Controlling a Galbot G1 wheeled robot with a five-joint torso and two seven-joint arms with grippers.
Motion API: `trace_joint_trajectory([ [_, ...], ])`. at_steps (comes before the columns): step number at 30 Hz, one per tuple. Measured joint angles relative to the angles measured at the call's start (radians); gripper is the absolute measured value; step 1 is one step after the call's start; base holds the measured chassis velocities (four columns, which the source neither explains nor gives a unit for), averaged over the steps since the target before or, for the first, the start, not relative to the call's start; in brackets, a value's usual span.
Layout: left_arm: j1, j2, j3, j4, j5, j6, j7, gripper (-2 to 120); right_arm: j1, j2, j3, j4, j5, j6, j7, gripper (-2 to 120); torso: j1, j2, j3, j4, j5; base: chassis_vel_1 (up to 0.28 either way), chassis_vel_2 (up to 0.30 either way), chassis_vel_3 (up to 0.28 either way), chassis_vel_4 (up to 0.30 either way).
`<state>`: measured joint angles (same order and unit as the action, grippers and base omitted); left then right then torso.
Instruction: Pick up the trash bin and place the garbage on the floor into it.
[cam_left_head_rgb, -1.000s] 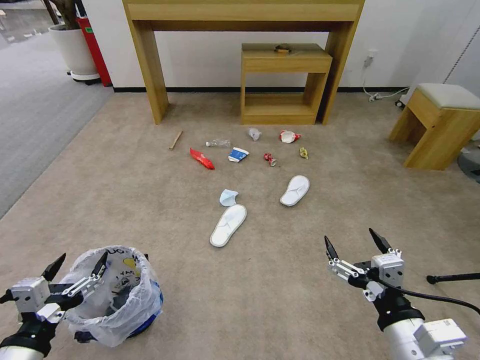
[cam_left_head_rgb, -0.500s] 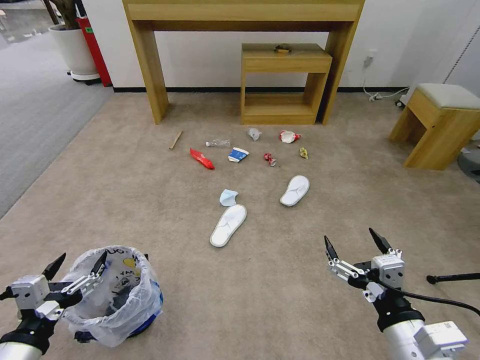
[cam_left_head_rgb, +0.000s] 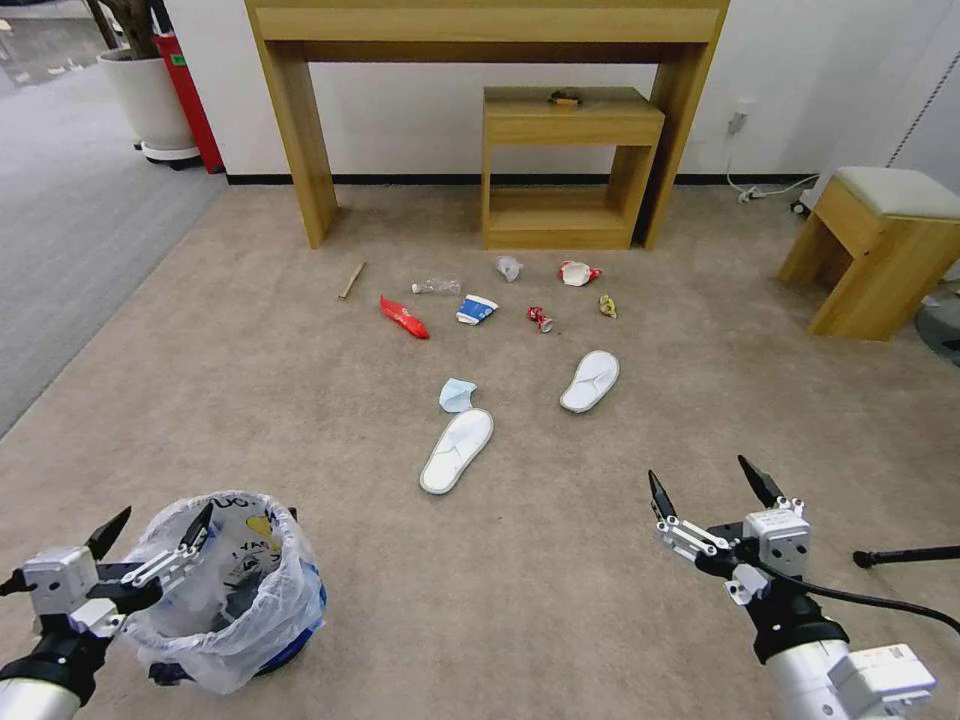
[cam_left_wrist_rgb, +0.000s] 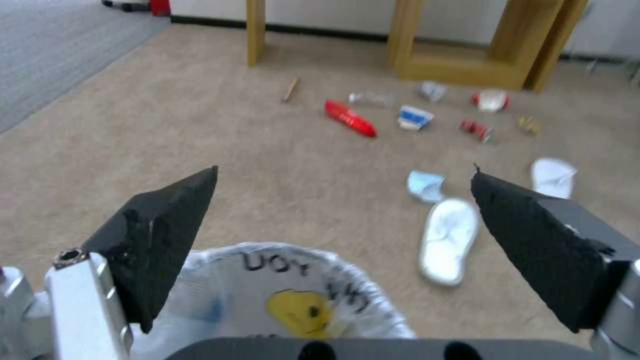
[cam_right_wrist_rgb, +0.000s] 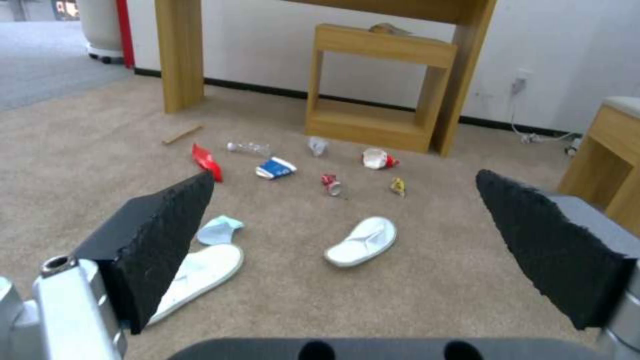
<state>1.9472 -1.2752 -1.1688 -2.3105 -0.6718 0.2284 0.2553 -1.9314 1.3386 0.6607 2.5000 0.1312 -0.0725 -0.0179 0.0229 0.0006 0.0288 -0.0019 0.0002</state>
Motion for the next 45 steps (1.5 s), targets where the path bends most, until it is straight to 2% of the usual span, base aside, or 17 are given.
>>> trace_joint_trajectory([
  [1, -0.008, 0.017, -0.010, 0.006, -0.003, 0.024, -0.004, 100, 0.000, 0.000, 0.000, 0.000, 0.002, 0.000, 0.001, 100, 0.000, 0.000, 0.000, 0.0000, 0.0000, 0.000, 0.000, 0.000, 0.000],
  [2, -0.027, 0.057, -0.033, 0.021, -0.022, 0.096, -0.011, 100, 0.000, 0.000, 0.000, 0.000, 0.006, -0.001, 0.006, 100, 0.000, 0.000, 0.000, 0.0000, -0.0002, 0.000, 0.000, 0.000, 0.000],
  [3, -0.027, 0.057, -0.033, 0.021, -0.022, 0.096, -0.011, 100, 0.000, 0.000, 0.000, 0.000, 0.006, -0.001, 0.006, 100, 0.000, 0.000, 0.000, 0.0000, -0.0002, 0.000, 0.000, 0.000, 0.000],
  [6, -0.076, 0.144, -0.074, 0.110, -0.086, 0.324, -0.023, 100, -0.001, -0.004, -0.007, 0.000, 0.008, -0.007, 0.013, 100, 0.000, 0.000, 0.000, -0.0002, -0.0004, 0.000, 0.000, 0.000, 0.000],
  [8, -0.080, 0.150, -0.076, 0.119, -0.090, 0.339, -0.023, 100, 0.000, -0.005, -0.008, 0.000, 0.008, -0.008, 0.014, 100, 0.000, 0.000, 0.000, -0.0002, -0.0005, 0.000, 0.000, 0.000, 0.000],
  [9, -0.102, 0.179, -0.090, 0.178, -0.102, 0.409, -0.024, 100, 0.008, -0.013, -0.020, 0.000, 0.015, -0.019, 0.024, 100, 0.000, 0.000, 0.000, -0.0002, -0.0003, 0.000, 0.000, 0.000, 0.000],
  [10, -0.111, 0.190, -0.093, 0.207, -0.101, 0.430, -0.028, 100, 0.014, -0.017, -0.027, 0.000, 0.021, -0.026, 0.029, 100, 0.000, 0.000, 0.000, -0.0001, -0.0002, 0.000, 0.000, 0.000, 0.000],
  [14, -0.133, 0.212, -0.088, 0.256, -0.092, 0.457, -0.039, 100, 0.019, -0.021, -0.035, 0.000, 0.025, -0.031, 0.038, 100, 0.000, 0.000, 0.000, 0.0003, 0.0000, 0.000, 0.000, 0.000, 0.000],
  [18, -0.183, 0.232, -0.049, 0.297, -0.085, 0.480, -0.055, 100, 0.009, -0.021, -0.038, 0.000, 0.027, -0.032, 0.047, 100, 0.000, 0.000, 0.000, 0.0000, -0.0002, 0.000, 0.000, 0.000, 0.000],
  [21, -0.244, 0.244, 0.019, 0.332, -0.061, 0.499, -0.073, 100, 0.004, -0.023, -0.036, 0.000, 0.028, -0.033, 0.058, 100, 0.000, 0.000, 0.000, -0.0001, -0.0003, 0.000, 0.000, 0.000, 0.000],
  [29, -0.338, 0.275, 0.115, 0.427, -0.024, 0.507, -0.108, 100, 0.003, -0.021, -0.032, 0.000, 0.031, -0.035, 0.071, 100, 0.000, 0.000, 0.000, -0.0001, -0.0001, 0.000, 0.000, 0.000, 0.000],
  [39, -0.373, 0.307, 0.149, 0.507, 0.011, 0.511, -0.115, 100, 0.017, -0.020, -0.031, -0.001, 0.038, -0.035, 0.078, 100, 0.000, 0.000, 0.000, 0.0000, 0.0000, 0.000, 0.000, 0.000, 0.000],
  [42, -0.373, 0.314, 0.153, 0.518, 0.018, 0.511, -0.115, 98, 0.019, -0.020, -0.031, -0.006, 0.041, -0.035, 0.079, 100, 0.000, 0.000, 0.000, -0.0001, 0.0000, 0.000, 0.000, 0.000, 0.000],
  [45, -0.376, 0.315, 0.160, 0.526, 0.034, 0.511, -0.112, 84, 0.023, -0.019, -0.031, -0.010, 0.042, -0.033, 0.079, 100, 0.000, 0.000, 0.000, 0.0000, 0.0000, 0.000, 0.000, 0.000, 0.000],
])
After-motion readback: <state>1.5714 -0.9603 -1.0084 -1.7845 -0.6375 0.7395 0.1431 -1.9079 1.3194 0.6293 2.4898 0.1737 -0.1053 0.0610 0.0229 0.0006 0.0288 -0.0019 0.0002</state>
